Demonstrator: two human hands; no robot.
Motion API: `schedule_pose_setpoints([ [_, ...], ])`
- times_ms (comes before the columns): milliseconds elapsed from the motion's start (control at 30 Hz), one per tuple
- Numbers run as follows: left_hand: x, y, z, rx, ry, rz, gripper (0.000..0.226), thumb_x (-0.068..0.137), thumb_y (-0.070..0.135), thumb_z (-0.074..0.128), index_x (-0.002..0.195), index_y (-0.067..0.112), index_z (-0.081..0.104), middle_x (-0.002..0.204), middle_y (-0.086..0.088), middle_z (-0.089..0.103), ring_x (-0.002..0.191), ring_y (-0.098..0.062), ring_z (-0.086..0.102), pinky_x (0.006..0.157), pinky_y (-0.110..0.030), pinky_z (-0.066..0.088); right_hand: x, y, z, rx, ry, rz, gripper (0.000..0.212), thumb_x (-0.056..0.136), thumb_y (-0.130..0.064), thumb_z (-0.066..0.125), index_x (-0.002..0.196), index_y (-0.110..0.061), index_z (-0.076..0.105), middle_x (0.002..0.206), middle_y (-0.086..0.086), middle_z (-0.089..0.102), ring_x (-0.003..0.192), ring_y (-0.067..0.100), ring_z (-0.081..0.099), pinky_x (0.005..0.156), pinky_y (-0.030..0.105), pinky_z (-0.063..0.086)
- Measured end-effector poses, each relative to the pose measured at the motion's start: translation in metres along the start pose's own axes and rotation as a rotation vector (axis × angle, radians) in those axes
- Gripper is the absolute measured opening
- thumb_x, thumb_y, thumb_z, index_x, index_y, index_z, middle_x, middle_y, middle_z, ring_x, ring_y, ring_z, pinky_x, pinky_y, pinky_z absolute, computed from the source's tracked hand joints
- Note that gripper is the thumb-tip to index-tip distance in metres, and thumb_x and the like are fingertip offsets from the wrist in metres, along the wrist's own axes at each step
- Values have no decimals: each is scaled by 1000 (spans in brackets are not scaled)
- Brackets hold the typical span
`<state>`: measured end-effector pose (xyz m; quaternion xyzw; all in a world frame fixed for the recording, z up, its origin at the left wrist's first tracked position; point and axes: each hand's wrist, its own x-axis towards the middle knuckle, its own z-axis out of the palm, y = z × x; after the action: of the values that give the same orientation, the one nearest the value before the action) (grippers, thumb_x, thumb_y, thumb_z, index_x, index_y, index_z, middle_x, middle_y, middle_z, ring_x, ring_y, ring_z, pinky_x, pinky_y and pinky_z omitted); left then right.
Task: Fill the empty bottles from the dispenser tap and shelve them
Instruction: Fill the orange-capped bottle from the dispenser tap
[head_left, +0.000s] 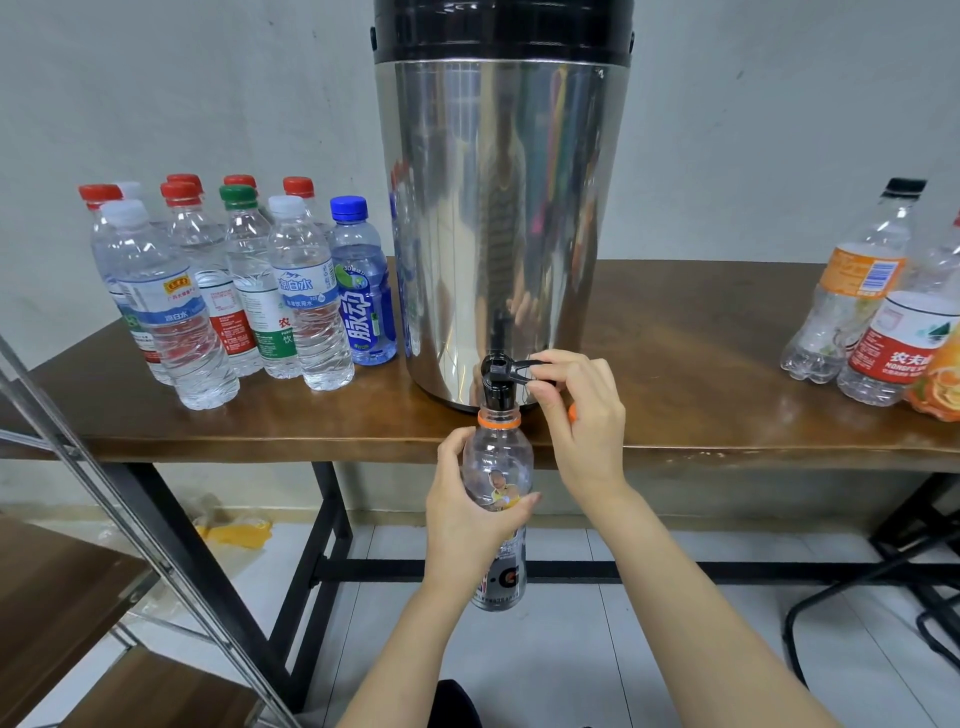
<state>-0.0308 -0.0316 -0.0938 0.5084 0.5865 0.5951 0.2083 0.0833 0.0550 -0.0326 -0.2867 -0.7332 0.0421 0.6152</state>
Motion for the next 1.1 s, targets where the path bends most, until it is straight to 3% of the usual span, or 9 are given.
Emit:
schedule_pose_setpoints([
  [133,0,0,0,-6,-4,-24,89,60,18,94,130,33,41,122,23,53,111,14,50,83,-2,41,0,-1,0,-1,-4,4,28,98,-30,52,95,-8,70,108,0,69,88,15,53,78,28,48],
  [1100,-2,1,-1,-21,-14,-46,89,60,19,94,128,39,40,121,24,54,111,14,50,83,-3,43,-1,-2,-1,-23,2,20,39,98,-41,49,95,-8,70,107,0,69,86,10,52,77,16,43],
])
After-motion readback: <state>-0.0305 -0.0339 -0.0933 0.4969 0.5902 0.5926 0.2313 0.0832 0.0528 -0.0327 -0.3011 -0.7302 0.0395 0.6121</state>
